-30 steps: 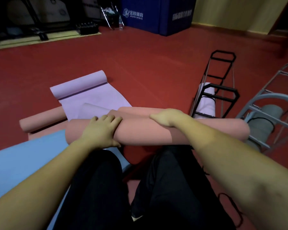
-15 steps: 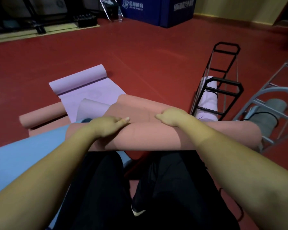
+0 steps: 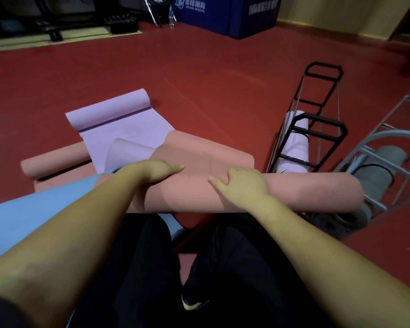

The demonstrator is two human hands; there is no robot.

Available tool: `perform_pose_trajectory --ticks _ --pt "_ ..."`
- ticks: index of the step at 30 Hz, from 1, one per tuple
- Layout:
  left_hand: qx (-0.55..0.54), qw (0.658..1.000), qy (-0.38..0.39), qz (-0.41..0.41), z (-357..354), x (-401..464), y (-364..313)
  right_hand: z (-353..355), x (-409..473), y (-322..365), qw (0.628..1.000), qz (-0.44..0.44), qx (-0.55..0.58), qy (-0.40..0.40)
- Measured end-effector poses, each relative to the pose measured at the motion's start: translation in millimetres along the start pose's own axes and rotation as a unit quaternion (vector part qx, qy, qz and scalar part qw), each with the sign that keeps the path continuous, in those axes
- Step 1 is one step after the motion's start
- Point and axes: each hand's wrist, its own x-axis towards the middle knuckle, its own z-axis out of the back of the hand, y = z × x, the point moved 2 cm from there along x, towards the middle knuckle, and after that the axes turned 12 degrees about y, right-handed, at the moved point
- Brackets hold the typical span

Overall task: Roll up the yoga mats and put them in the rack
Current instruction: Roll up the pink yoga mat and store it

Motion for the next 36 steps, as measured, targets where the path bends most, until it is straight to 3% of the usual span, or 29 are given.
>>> perform_pose_trajectory --ticks 4,6,11,16,18,23,31,36 --pt "0.037 0.999 -0.025 0.003 -3 2 -5 -2 7 -1 0.999 -0.01 -0.023 -0.026" --pt "0.109 0.989 -0.103 -0.004 -6 -2 -5 0 12 -2 1.0 -0.013 -0.016 -0.007" --pt "0.143 0.936 -0.315 -0.064 -21 -8 7 2 17 -2 1.0 -0.01 -0.001 0.003" --pt "0.224 0.865 -0.417 -0.167 -73 -20 35 8 25 -4 0.998 -0.015 0.012 0.057" --pt "0.284 0.858 -0.393 -0.167 -83 -25 42 9 29 -4 0.997 -0.018 0.017 0.076" --pt "0.343 0.882 -0.312 -0.082 -81 -26 39 20 34 -1 0.993 -0.019 0.03 0.116" --pt "0.34 0.879 -0.309 -0.127 -58 -55 28 40 28 -4 0.985 -0.028 0.054 0.163" --pt "0.296 0.915 -0.23 -0.151 -47 -81 19 59 16 -7 0.962 -0.02 0.085 0.26"
